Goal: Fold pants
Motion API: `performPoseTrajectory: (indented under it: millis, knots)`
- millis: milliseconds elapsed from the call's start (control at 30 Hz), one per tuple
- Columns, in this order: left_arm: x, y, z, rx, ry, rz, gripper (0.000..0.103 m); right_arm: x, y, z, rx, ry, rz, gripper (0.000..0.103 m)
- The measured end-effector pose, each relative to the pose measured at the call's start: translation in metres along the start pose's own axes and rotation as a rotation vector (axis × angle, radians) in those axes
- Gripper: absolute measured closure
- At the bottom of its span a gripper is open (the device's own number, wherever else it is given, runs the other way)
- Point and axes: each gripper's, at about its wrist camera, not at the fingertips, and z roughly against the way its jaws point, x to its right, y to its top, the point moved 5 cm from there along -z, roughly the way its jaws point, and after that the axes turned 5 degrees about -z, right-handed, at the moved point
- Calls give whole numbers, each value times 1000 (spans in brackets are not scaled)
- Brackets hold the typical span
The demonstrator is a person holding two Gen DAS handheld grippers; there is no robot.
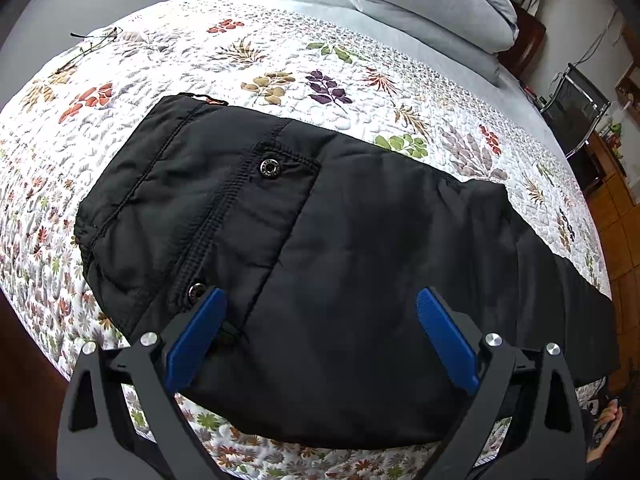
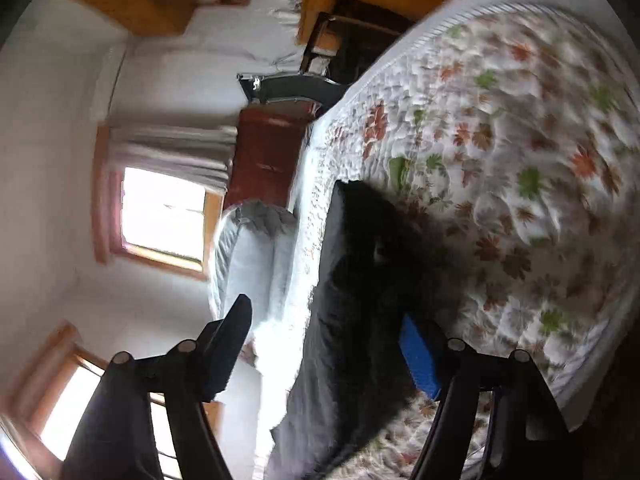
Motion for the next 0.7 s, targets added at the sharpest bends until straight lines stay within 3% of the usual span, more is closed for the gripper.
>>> performPoseTrajectory:
  millis: [33,167,200,233,267,433,567,700]
  knots:
    - [-1,0,-2,-5,0,-2,7,7,0,-6,-14,-29,-19,30]
    - [-1,1,-3,-4,6,9,7,20,1,-19,-36,0,-63,32]
    - [0,1,-2,-3,5,10,7,18,2,-19,-31,-4,-60,44]
    - [-1,1,-3,-5,3,9,7,17,3,-18,-29,-8,-54,71]
    - [-1,1,-3,-5,1,6,7,13,4,-17,-29,-7,-39,78]
    - [-4,0,0,12,-31,23,7,-37,-4,-11,-23,-42,94,84]
    - [-2,-2,-3,14,-25,-8,7,-111,-18,-23,-27,-64,267,85]
    - [-7,-3,-2,29,-69,12,7,-191,-57,-41,-61,-56,451,85]
